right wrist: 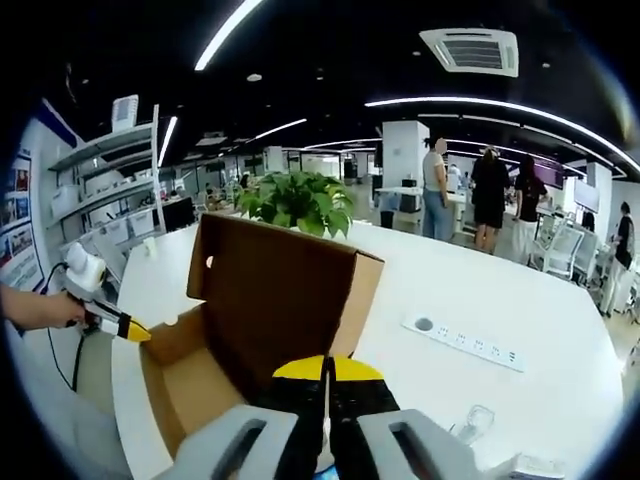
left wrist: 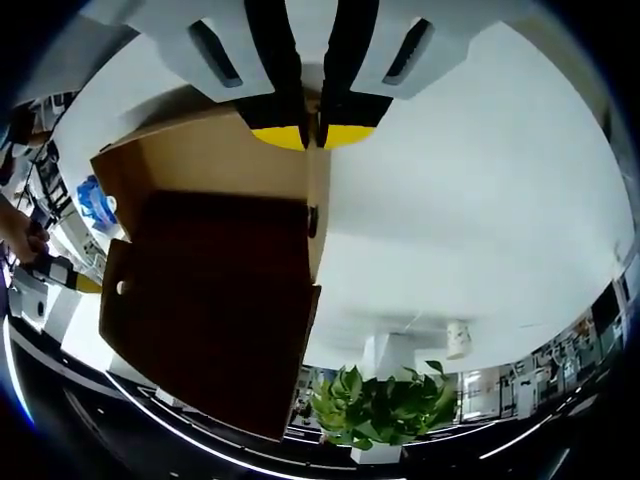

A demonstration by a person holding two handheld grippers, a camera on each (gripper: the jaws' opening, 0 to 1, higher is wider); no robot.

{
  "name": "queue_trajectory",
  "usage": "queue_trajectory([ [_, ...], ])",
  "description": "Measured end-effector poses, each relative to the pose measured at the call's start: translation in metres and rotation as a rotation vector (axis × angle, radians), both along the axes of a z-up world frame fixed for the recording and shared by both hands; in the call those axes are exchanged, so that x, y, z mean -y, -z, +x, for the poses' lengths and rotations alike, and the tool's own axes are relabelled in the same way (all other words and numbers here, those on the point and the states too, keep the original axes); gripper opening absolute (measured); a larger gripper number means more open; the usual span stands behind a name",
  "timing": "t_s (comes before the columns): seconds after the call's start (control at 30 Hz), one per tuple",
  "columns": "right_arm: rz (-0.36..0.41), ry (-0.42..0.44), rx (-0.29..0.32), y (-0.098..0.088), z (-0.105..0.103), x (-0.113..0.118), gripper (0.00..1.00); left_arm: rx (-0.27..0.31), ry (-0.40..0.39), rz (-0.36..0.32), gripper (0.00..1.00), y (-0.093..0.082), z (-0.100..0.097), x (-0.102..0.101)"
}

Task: Operate the shoe box by opening the lid, removing the specified soft item, and placing it in the target area until the item is outside and the box remains undamaged.

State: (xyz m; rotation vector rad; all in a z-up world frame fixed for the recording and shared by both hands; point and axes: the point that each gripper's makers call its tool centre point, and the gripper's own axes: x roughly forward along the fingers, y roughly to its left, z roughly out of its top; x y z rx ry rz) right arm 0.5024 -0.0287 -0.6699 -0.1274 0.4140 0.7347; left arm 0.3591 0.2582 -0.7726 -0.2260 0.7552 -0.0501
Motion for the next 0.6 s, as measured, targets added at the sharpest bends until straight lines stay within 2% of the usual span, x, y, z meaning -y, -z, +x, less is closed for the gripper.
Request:
queue_trajectory([
  [0.6,-0.006,0.060,0.048,0.000,-0.014,0.006,0.00,-0.006,0.008,-0.011,0.03,0.001,-0.001,0.001],
])
